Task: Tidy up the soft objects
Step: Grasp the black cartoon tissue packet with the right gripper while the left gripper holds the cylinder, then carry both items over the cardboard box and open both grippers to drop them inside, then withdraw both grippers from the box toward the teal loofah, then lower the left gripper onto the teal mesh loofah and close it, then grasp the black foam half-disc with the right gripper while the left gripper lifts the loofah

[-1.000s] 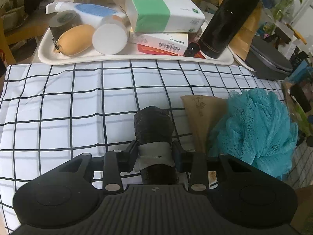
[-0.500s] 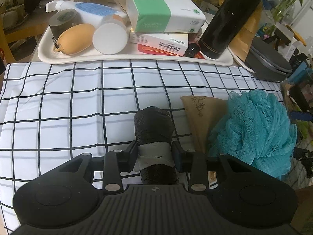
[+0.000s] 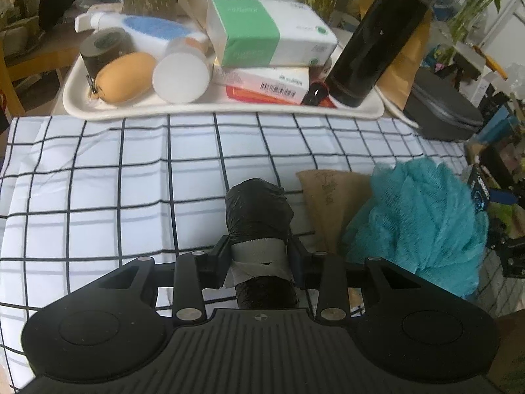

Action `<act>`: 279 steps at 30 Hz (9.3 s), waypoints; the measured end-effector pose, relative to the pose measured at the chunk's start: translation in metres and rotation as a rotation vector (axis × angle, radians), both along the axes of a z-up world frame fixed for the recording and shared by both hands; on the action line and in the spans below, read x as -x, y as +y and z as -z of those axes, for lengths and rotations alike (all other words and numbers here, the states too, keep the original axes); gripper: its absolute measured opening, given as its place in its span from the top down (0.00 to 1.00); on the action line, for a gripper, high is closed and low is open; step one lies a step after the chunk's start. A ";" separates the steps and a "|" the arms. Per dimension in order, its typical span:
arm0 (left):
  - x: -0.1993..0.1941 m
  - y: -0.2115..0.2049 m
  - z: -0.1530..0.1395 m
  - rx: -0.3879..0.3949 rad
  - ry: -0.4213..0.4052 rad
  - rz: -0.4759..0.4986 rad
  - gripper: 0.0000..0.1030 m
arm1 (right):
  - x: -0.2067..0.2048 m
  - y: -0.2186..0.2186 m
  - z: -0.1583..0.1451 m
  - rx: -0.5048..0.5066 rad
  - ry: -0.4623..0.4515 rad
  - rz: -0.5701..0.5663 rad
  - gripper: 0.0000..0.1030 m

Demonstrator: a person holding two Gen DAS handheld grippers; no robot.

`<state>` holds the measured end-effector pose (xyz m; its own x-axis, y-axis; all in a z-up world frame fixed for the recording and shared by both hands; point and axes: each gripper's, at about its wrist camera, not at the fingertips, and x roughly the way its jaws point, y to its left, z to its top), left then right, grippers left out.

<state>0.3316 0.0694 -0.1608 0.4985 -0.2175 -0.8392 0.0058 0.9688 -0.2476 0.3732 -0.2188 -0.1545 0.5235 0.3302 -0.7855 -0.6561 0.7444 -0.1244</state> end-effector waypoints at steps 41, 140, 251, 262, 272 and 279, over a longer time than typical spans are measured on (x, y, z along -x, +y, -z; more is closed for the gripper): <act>0.113 -0.024 -0.148 -0.039 -0.351 -0.005 0.65 | 0.134 -0.047 -0.102 -0.238 -0.173 0.088 0.30; 0.197 -0.072 -0.146 -0.099 -0.301 0.065 0.44 | 0.183 -0.042 -0.097 -0.243 -0.073 0.131 0.00; -0.018 -0.010 -0.032 0.511 -0.166 0.212 0.78 | 0.002 -0.070 -0.032 -0.282 0.132 0.342 0.00; 0.002 0.002 -0.064 0.396 -0.301 0.181 0.81 | -0.005 -0.048 -0.024 -0.208 0.104 0.217 0.00; 0.008 -0.007 -0.069 0.247 -0.332 0.202 0.81 | -0.025 -0.014 -0.010 -0.150 0.078 0.041 0.00; 0.009 0.002 -0.071 0.245 -0.336 0.149 0.81 | -0.040 0.009 0.006 -0.082 0.088 -0.072 0.01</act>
